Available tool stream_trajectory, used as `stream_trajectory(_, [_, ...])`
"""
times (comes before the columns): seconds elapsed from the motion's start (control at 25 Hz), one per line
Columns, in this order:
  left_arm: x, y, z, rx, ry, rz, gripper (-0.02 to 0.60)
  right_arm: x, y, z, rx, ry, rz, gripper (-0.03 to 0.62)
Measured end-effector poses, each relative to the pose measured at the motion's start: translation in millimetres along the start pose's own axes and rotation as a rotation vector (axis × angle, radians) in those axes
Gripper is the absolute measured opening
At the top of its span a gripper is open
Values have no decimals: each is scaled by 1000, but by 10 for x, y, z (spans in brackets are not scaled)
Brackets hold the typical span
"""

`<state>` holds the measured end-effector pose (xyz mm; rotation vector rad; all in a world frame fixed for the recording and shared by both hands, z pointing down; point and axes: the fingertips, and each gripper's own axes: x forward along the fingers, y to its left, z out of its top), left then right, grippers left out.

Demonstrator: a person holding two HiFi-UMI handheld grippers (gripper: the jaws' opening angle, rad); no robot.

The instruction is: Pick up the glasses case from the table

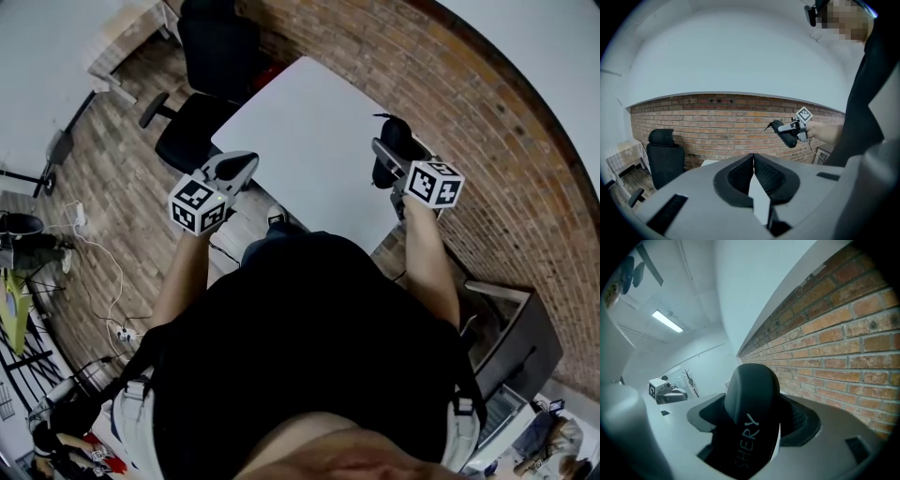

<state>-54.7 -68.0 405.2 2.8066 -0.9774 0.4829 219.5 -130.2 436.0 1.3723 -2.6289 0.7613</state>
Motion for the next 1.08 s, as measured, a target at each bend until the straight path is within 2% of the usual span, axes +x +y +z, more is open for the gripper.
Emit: stream_trajectory(1.08, [85, -64, -24, -10, 11, 5, 12, -141, 58, 122, -12, -45, 43, 353])
